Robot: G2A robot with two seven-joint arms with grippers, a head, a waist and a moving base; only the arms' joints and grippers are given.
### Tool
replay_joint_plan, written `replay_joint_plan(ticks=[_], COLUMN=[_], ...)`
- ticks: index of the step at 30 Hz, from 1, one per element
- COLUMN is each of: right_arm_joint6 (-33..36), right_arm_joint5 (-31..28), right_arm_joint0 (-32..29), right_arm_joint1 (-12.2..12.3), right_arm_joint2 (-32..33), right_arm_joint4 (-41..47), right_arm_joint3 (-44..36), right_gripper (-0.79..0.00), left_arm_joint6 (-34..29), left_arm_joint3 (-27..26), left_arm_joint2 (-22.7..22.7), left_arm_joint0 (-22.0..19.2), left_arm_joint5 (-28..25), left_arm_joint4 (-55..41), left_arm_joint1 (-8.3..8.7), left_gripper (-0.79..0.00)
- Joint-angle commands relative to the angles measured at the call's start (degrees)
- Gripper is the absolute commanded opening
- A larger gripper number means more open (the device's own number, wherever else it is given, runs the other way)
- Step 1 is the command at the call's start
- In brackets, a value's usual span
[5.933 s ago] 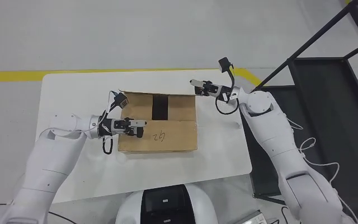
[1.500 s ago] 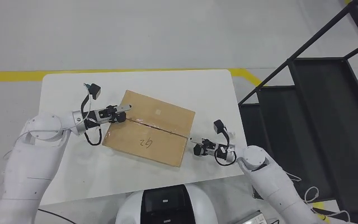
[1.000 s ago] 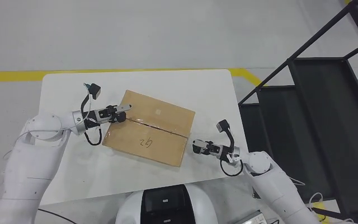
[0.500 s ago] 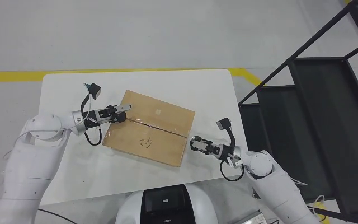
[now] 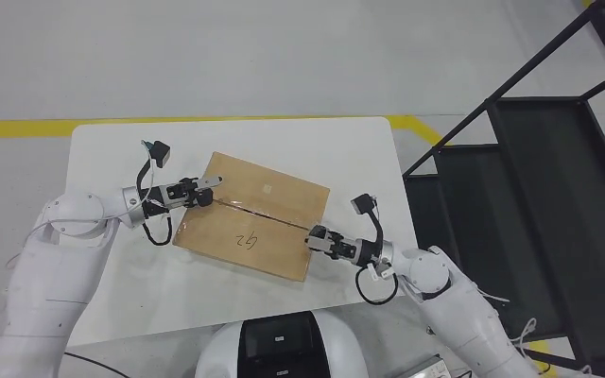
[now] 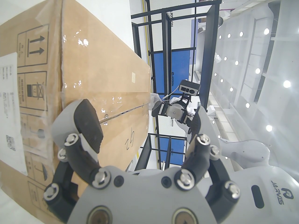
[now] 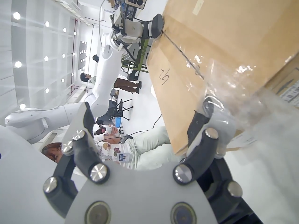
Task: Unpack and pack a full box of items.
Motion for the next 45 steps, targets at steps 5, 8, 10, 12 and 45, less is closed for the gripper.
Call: replay_joint_plan(ticks=[5, 8, 10, 12, 45], right_arm_joint6=[-1.59, -2.50, -2.95, -3.27, -4.93], right_arm_joint5=[2.44, 4.19, 5.52, 6.83, 22.16], right_arm_joint0=[2.37, 3.58, 4.45, 5.37, -6.31], right_arm_joint1=[-0.47, -0.74, -0.95, -1.15, 0.86], right_arm_joint2=[-2.22, -3.52, -4.53, -5.51, 3.31], right_arm_joint4=[-2.48, -4.47, -5.54, -6.70, -18.74], right_arm_joint3=[-0.46, -0.76, -0.87, -0.96, -15.56], right_gripper=[0.000, 0.000, 0.000, 0.000, 0.000], left_arm_joint6=[0.00, 0.00, 0.00, 0.00, 0.00], left_arm_joint3=[0.00, 0.00, 0.00, 0.00, 0.00], left_arm_joint2=[0.00, 0.00, 0.00, 0.00, 0.00], left_arm_joint0=[0.00, 0.00, 0.00, 0.00, 0.00], left_arm_joint5=[0.00, 0.00, 0.00, 0.00, 0.00], left_arm_joint4=[0.00, 0.00, 0.00, 0.00, 0.00], left_arm_joint1=[0.00, 0.00, 0.00, 0.00, 0.00], left_gripper=[0.000, 0.000, 0.000, 0.000, 0.000])
